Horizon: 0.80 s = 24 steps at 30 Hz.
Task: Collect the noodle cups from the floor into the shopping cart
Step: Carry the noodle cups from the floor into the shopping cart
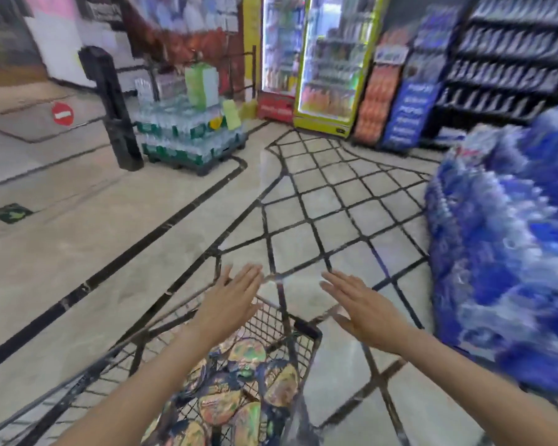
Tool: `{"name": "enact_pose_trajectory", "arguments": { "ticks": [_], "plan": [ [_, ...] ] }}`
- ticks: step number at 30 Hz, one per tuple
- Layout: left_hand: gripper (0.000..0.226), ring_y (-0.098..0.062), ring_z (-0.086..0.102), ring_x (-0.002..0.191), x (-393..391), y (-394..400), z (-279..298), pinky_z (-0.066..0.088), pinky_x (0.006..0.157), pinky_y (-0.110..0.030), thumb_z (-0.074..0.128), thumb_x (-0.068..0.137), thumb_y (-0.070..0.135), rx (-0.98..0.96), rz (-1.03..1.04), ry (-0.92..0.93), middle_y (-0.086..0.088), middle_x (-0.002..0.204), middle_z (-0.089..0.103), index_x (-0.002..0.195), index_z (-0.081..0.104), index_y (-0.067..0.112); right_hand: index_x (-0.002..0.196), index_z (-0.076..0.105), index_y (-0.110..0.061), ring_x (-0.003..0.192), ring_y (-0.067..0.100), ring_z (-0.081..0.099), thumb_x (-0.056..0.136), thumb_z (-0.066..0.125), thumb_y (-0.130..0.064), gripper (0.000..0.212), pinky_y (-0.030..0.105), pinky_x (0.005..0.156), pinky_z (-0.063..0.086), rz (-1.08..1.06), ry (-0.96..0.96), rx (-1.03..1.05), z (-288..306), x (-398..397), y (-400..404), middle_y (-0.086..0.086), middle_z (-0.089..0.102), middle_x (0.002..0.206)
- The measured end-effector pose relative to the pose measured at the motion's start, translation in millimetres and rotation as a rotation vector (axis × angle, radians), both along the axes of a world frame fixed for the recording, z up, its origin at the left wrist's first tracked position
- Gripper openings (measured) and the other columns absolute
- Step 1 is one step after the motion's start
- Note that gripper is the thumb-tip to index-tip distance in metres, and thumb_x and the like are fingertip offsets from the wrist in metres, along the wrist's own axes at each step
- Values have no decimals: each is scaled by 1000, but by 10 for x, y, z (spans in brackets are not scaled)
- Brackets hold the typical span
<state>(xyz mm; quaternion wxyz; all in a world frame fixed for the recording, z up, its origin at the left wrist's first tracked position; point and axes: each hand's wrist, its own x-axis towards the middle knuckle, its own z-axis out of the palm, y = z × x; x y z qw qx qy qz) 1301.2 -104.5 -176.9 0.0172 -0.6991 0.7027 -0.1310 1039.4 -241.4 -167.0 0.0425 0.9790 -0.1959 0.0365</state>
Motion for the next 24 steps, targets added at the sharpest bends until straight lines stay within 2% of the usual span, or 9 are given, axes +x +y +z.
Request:
{"name": "enact_pose_trajectory", "arguments": {
  "ticks": [2,5,9,11,13,17,19,22,24],
  "plan": [
    [63,-21,56,122,-419,-376,102,34,107,-48,29,88,44,8,-133,-20,-9,132,59,125,61,6,140,46,-14,138,19,36,90,51,-40,57,39,111,27,-125,-20,-72,127,-642,-28,4,40,149],
    [62,-21,58,120,-1263,-849,365,37,104,-46,29,86,43,-30,-333,-33,-9,129,61,120,65,6,143,42,-14,140,18,33,87,64,-35,64,38,113,27,-334,-77,-87,260,-1674,19,3,36,152],
    [59,-21,61,115,-2575,-1330,598,49,93,-46,33,85,42,-56,-601,-78,-9,125,64,114,69,5,137,48,-12,137,19,35,87,48,-37,56,42,107,40,-612,-155,-151,394,-3134,294,4,41,149],
    [53,-19,62,113,-3310,-1495,664,48,94,-44,49,82,46,-101,-751,-115,-8,122,66,112,70,7,137,47,-11,137,19,32,86,43,-38,58,39,111,32,-737,-158,-174,429,-3884,559,6,41,148],
    [54,-18,64,111,-4124,-1572,754,49,92,-43,61,75,48,-105,-872,-123,-7,120,67,110,71,8,137,46,-11,138,20,31,88,47,-37,56,37,110,29,-857,-142,-232,437,-4645,893,7,41,148],
    [54,-16,66,107,-5829,-1487,889,54,85,-44,58,66,48,-119,-1071,-150,-4,116,69,103,75,11,133,54,-8,131,20,43,76,77,-30,65,39,103,44,-1115,-83,-254,536,-6019,1768,8,49,141],
    [53,-16,65,109,-6657,-1389,868,52,91,-44,58,70,48,-131,-1175,-163,-4,118,68,105,74,11,131,56,-7,125,23,51,72,80,-30,67,38,99,44,-1268,-57,-258,600,-6612,2250,9,53,138],
    [57,-16,64,109,-7780,-1126,844,42,99,-46,37,79,45,-63,-1279,-209,-4,118,68,106,73,10,132,55,-6,124,26,54,74,80,-29,67,41,100,42,-1488,-47,-260,655,-7404,2954,10,53,138],
    [61,-16,63,112,-8431,-903,839,38,103,-45,31,82,44,-64,-1358,-216,-5,120,67,109,72,9,134,53,-6,125,28,53,76,78,-26,67,41,102,39,-1612,-64,-263,627,-7884,3400,12,50,140]
  ]
}}
